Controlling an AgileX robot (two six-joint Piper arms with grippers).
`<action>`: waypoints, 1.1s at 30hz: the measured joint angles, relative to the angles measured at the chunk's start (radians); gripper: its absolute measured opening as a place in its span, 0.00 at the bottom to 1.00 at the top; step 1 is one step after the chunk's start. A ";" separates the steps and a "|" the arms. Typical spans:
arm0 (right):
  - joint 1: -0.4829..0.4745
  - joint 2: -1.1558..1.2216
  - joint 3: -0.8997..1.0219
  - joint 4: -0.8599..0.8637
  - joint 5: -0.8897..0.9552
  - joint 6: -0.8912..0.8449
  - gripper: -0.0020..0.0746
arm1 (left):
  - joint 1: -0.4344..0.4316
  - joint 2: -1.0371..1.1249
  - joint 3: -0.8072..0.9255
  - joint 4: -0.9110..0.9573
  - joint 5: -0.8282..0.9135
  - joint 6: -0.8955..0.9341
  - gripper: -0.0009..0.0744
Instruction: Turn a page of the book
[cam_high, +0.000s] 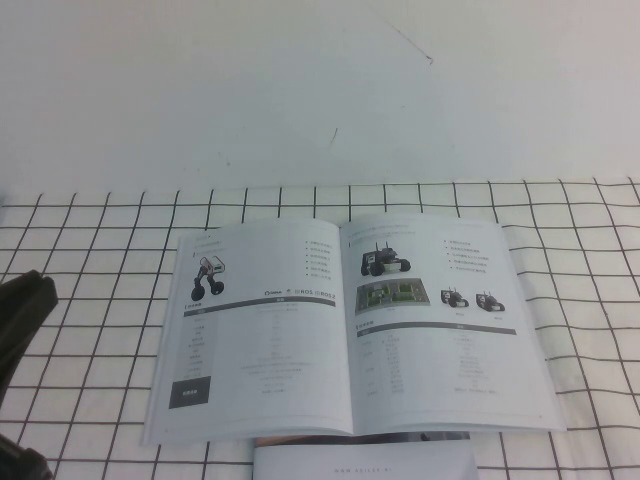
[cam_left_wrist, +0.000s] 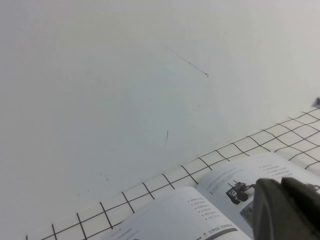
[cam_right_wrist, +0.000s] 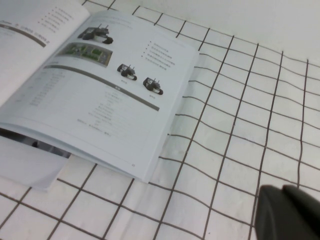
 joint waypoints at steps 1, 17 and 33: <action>0.000 0.000 0.000 -0.002 0.000 0.000 0.02 | 0.000 0.000 0.000 0.002 -0.002 0.000 0.01; 0.000 0.000 0.000 -0.001 -0.002 0.000 0.02 | 0.000 0.000 0.002 0.006 -0.003 0.000 0.01; 0.000 0.000 0.000 -0.002 -0.005 0.004 0.02 | 0.345 -0.392 0.329 0.008 -0.001 -0.001 0.01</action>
